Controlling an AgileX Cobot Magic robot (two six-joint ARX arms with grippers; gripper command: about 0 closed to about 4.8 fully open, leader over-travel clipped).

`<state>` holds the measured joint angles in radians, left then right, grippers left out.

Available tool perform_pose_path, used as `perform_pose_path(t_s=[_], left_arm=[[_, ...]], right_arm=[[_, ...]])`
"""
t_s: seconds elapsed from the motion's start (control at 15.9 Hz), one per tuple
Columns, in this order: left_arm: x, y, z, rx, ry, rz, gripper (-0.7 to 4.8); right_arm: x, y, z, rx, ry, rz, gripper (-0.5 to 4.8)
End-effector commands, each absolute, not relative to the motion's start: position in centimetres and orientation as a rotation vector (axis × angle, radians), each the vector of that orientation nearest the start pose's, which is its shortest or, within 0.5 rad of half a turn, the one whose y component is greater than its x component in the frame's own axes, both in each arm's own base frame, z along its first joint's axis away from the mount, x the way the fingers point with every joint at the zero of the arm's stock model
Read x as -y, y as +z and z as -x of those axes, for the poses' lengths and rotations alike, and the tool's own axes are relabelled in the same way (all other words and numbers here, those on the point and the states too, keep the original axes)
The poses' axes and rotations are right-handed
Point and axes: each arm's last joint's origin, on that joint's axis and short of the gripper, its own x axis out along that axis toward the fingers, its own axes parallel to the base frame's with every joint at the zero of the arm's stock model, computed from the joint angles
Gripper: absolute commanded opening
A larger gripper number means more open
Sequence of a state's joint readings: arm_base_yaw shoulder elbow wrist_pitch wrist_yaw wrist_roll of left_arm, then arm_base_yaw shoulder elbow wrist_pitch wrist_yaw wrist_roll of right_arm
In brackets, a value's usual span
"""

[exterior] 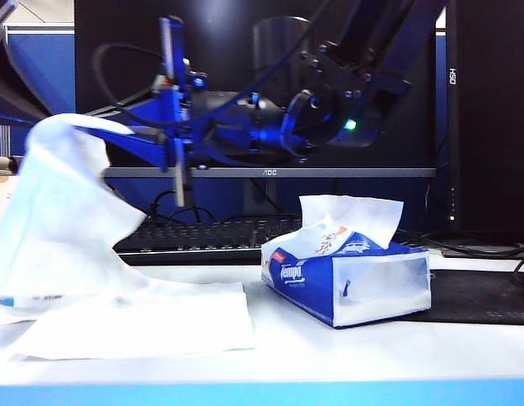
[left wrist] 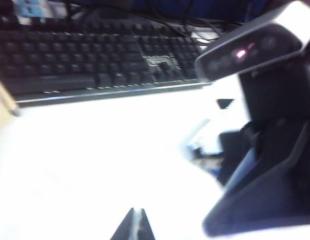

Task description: Pull out a tissue from the tissue dispenser, then press the switch of the alcohol sanitizer bottle to drop some sanitizer on the paper tissue, and finally place the treated tissue on the table.

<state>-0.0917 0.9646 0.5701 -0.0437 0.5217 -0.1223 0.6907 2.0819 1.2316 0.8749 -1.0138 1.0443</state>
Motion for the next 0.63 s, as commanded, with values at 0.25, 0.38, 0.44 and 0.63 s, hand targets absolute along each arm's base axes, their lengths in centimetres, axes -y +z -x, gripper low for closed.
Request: perform_pose_path(t_s=[0.25,0.38,0.44,0.63], left_arm=[[3.2,24.3,-20.1,-0.468,-0.551,0.195,-0.06],[3.2,24.3,-20.1,-0.471,-0.551,0.192,-0.06],[3.2,24.3,-20.1,-0.471,-0.551,0.190,-0.06],[3.2,24.2,-20.0,-0.484,-0.550,0.193,-0.06]], right_arm=[[-29.6,20.4,-32.6,-0.693,1.557,-0.758,-0.06],[-29.2,21.4,-32.7,-0.618,1.598,-0.787,-0.05],[-28.9,22.1,-32.7,-0.576,1.623,-0.813,-0.06],[-27.9,23.7,-32.6,-0.435,1.667,-0.883,-0.05]])
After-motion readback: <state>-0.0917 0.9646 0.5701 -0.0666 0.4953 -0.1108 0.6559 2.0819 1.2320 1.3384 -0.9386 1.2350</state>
